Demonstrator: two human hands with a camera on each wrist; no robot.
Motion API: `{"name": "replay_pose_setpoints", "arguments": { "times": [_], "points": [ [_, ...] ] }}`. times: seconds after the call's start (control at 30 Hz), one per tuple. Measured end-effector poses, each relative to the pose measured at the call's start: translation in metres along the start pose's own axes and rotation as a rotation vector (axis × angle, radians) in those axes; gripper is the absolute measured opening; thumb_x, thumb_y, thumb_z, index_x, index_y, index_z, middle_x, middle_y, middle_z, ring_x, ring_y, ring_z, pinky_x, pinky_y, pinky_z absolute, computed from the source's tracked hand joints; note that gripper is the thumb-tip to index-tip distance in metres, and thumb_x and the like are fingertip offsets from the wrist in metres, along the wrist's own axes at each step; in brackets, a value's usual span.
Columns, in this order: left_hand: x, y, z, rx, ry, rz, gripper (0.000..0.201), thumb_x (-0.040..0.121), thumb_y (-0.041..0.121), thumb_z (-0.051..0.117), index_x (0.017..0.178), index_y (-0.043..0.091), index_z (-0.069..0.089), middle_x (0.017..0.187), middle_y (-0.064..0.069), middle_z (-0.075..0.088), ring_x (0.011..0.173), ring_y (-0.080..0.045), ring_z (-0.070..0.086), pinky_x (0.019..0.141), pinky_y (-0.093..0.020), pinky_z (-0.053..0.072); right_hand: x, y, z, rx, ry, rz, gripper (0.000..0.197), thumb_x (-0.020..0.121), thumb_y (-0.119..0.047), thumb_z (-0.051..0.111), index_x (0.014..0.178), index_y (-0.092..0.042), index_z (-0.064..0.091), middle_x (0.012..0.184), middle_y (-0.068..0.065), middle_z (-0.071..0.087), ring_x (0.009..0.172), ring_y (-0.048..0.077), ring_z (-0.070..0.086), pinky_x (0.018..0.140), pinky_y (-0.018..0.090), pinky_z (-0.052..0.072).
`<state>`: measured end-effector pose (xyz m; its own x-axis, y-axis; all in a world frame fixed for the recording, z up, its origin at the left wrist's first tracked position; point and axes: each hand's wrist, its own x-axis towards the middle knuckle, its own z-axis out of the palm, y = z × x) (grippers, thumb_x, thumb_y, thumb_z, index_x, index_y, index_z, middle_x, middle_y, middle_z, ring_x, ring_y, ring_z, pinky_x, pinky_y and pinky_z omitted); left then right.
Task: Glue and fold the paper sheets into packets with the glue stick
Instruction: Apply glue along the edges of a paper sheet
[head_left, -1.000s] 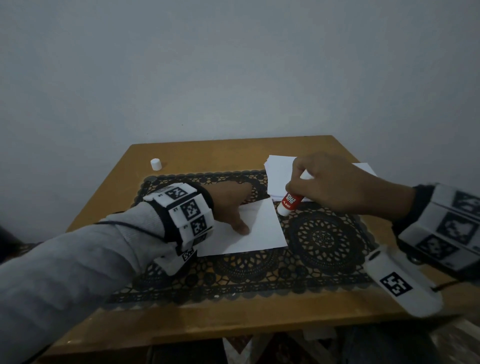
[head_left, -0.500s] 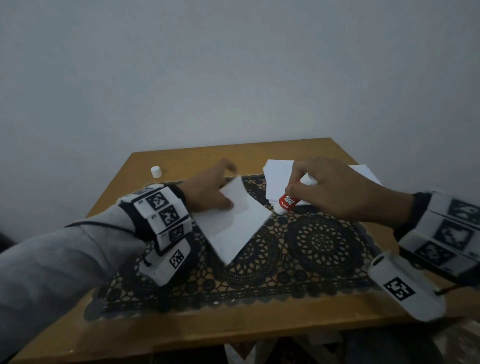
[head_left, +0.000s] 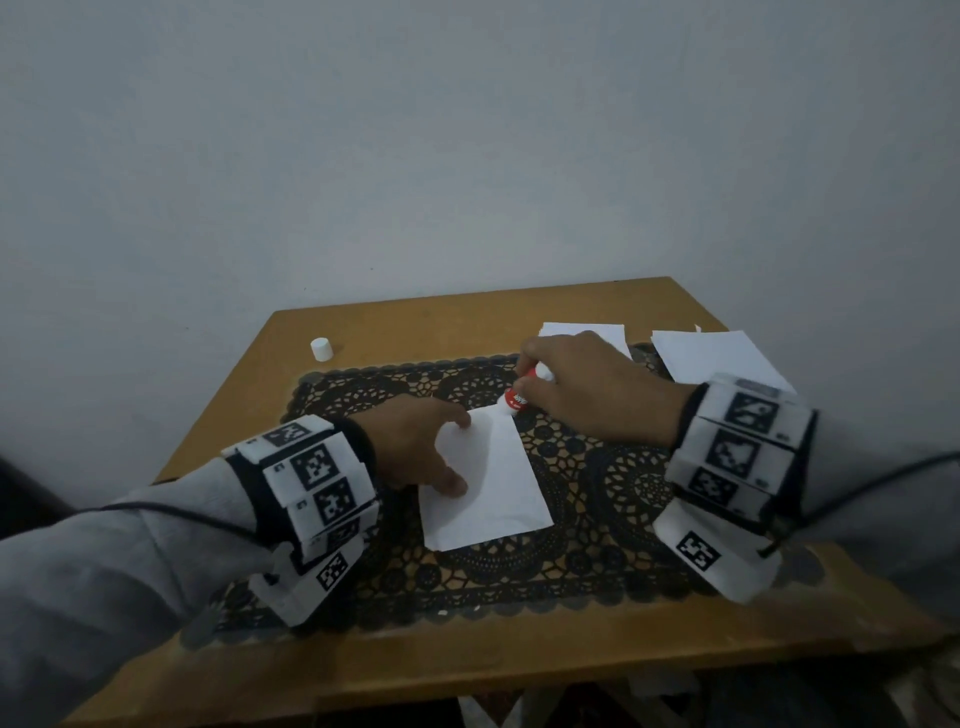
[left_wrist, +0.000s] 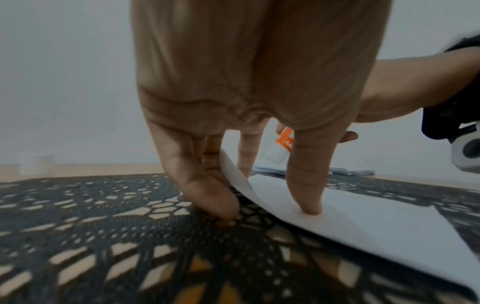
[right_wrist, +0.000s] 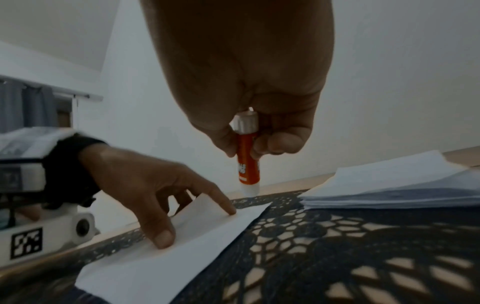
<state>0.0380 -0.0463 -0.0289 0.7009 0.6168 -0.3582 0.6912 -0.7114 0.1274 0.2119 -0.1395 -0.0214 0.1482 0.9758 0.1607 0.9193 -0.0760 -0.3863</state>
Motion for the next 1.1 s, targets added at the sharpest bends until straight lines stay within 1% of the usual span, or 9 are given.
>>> {"name": "replay_pose_setpoints", "arguments": {
  "times": [0.13, 0.23, 0.33, 0.47, 0.6, 0.67, 0.83, 1.0, 1.1],
  "points": [
    [-0.001, 0.002, -0.003, 0.087, 0.025, 0.034, 0.074, 0.080, 0.048, 0.070, 0.144, 0.028, 0.038, 0.139, 0.001, 0.045, 0.122, -0.019, 0.042, 0.099, -0.030, 0.034, 0.009, -0.007, 0.011, -0.055, 0.022, -0.041, 0.029, 0.095, -0.037, 0.057, 0.111, -0.015, 0.068, 0.107, 0.003, 0.069, 0.095, 0.020, 0.059, 0.082, 0.037, 0.050],
    [0.000, 0.001, -0.003, 0.119, 0.031, 0.032, 0.074, 0.078, 0.053, 0.069, 0.142, 0.031, 0.039, 0.129, 0.000, 0.044, 0.105, -0.014, 0.039, 0.095, -0.029, 0.036, 0.012, -0.006, 0.015, -0.082, -0.039, -0.035, 0.030, 0.094, -0.036, 0.059, 0.111, -0.015, 0.071, 0.111, 0.004, 0.069, 0.098, 0.022, 0.061, 0.085, 0.039, 0.051],
    [0.002, -0.001, -0.001, 0.122, 0.032, 0.023, 0.075, 0.076, 0.056, 0.070, 0.141, 0.032, 0.040, 0.126, -0.001, 0.043, 0.109, -0.017, 0.043, 0.099, -0.033, 0.040, 0.007, -0.003, 0.015, -0.083, -0.065, -0.062, 0.028, 0.094, -0.036, 0.059, 0.107, -0.017, 0.074, 0.111, 0.001, 0.070, 0.097, 0.019, 0.061, 0.085, 0.039, 0.051],
    [0.003, -0.001, 0.000, 0.125, 0.039, 0.027, 0.074, 0.076, 0.055, 0.070, 0.140, 0.031, 0.041, 0.129, -0.002, 0.043, 0.116, -0.019, 0.043, 0.098, -0.032, 0.038, 0.001, -0.001, 0.008, -0.047, -0.105, -0.087, 0.027, 0.091, -0.036, 0.064, 0.107, -0.018, 0.075, 0.114, -0.004, 0.068, 0.092, 0.012, 0.057, 0.075, 0.027, 0.045],
    [0.003, -0.001, 0.000, 0.116, 0.040, 0.028, 0.074, 0.076, 0.054, 0.071, 0.140, 0.031, 0.041, 0.127, -0.002, 0.044, 0.113, -0.019, 0.043, 0.094, -0.031, 0.038, -0.007, -0.003, 0.003, -0.071, -0.165, -0.137, 0.023, 0.090, -0.034, 0.065, 0.101, -0.018, 0.076, 0.105, -0.007, 0.067, 0.074, 0.002, 0.049, 0.061, 0.015, 0.032],
    [0.003, -0.001, 0.000, 0.115, 0.037, 0.028, 0.074, 0.076, 0.054, 0.071, 0.140, 0.031, 0.041, 0.126, -0.001, 0.044, 0.112, -0.019, 0.043, 0.093, -0.030, 0.037, -0.012, -0.006, 0.000, -0.075, -0.194, -0.144, 0.021, 0.090, -0.033, 0.066, 0.100, -0.017, 0.076, 0.104, -0.008, 0.068, 0.075, 0.002, 0.052, 0.061, 0.013, 0.034],
    [0.003, -0.001, 0.000, 0.110, 0.037, 0.032, 0.074, 0.077, 0.053, 0.070, 0.141, 0.030, 0.040, 0.127, -0.001, 0.043, 0.113, -0.018, 0.043, 0.094, -0.030, 0.037, -0.022, -0.014, -0.007, -0.050, -0.275, -0.132, 0.019, 0.087, -0.034, 0.067, 0.097, -0.021, 0.077, 0.105, -0.006, 0.070, 0.092, 0.010, 0.060, 0.084, 0.034, 0.050],
    [0.005, -0.003, -0.001, 0.093, 0.024, 0.052, 0.075, 0.077, 0.052, 0.072, 0.140, 0.028, 0.040, 0.124, -0.001, 0.042, 0.100, -0.012, 0.035, 0.093, -0.029, 0.036, -0.032, -0.015, -0.014, -0.025, -0.371, -0.134, 0.016, 0.088, -0.032, 0.065, 0.094, -0.023, 0.077, 0.098, -0.005, 0.071, 0.088, 0.011, 0.062, 0.085, 0.038, 0.051],
    [0.008, -0.003, -0.002, 0.029, 0.039, 0.072, 0.063, 0.079, 0.047, 0.072, 0.133, 0.024, 0.049, 0.112, 0.004, 0.041, 0.103, -0.013, 0.039, 0.089, -0.026, 0.034, -0.035, -0.011, -0.016, 0.002, -0.414, -0.125, 0.016, 0.088, -0.031, 0.063, 0.090, -0.024, 0.077, 0.093, -0.001, 0.072, 0.086, 0.016, 0.063, 0.084, 0.043, 0.052]
  ]
}}
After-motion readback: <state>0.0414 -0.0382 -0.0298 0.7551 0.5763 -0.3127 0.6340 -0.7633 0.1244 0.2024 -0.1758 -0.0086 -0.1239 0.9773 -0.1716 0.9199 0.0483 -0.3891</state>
